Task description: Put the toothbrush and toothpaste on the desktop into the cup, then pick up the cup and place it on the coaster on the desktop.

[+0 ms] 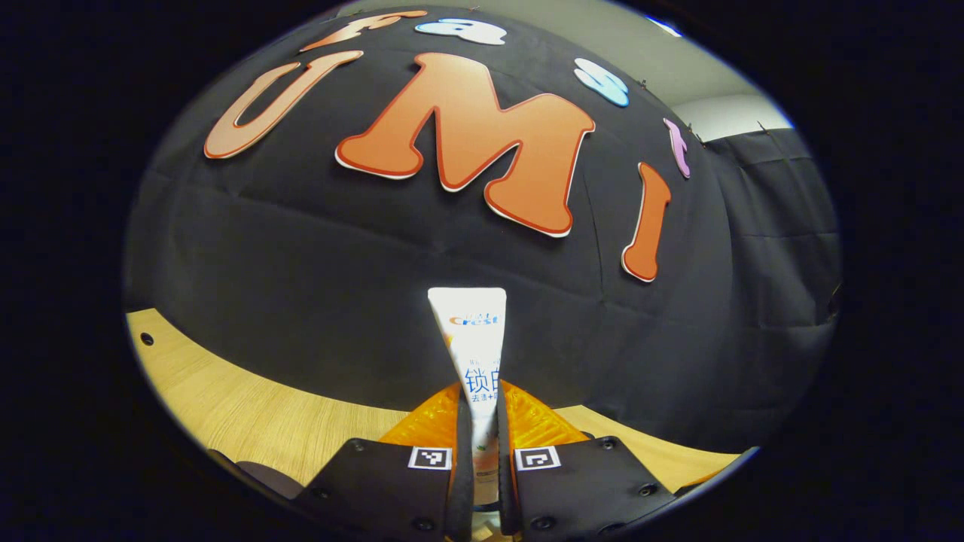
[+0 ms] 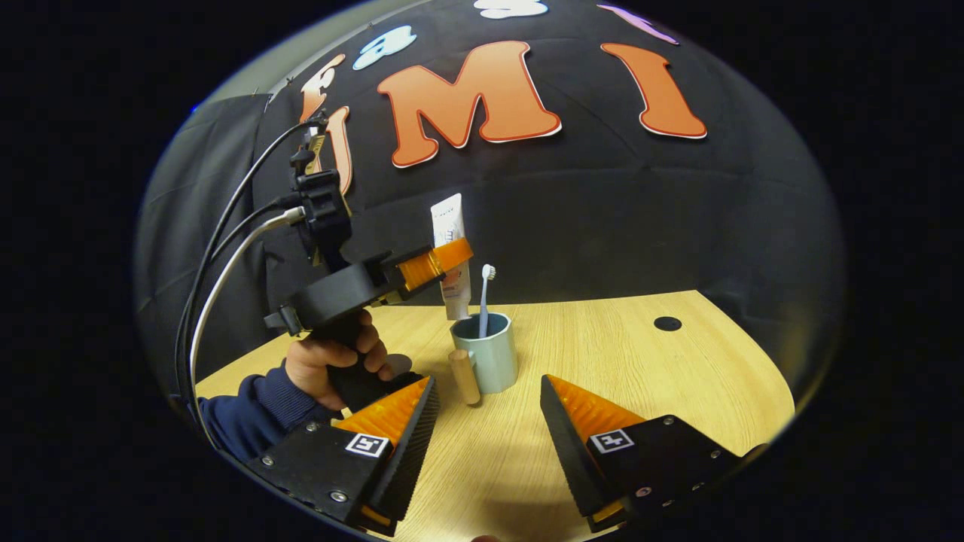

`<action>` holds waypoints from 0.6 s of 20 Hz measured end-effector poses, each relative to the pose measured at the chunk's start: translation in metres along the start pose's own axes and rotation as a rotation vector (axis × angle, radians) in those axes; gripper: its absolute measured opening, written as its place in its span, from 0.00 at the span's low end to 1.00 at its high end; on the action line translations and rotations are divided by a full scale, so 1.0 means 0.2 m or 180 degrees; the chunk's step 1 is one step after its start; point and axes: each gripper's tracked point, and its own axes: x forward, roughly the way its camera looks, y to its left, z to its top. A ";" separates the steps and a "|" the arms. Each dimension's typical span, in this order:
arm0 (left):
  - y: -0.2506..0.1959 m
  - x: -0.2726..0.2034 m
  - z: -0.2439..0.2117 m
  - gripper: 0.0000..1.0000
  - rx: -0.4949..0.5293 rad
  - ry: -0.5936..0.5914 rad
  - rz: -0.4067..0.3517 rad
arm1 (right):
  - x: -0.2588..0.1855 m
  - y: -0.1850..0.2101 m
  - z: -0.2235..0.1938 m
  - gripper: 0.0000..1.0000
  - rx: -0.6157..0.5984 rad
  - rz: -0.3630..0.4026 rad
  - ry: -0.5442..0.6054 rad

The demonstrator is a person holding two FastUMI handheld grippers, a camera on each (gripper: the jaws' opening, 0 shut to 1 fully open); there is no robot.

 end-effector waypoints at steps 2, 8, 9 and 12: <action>-0.01 0.02 -0.04 0.17 -0.0016 0.0012 -0.0069 | -0.01 0.01 0.01 0.82 -0.0015 -0.0010 -0.0029; 0.00 0.06 -0.18 0.17 0.0009 0.0156 -0.0145 | -0.03 0.02 0.03 0.82 -0.0060 -0.0048 -0.0091; 0.00 0.05 -0.19 0.17 0.0014 0.0186 -0.0143 | -0.04 0.03 0.03 0.82 -0.0062 -0.0046 -0.0089; 0.02 0.04 -0.26 0.17 0.0053 0.0349 -0.0125 | -0.03 0.02 0.03 0.82 -0.0086 -0.0095 -0.0063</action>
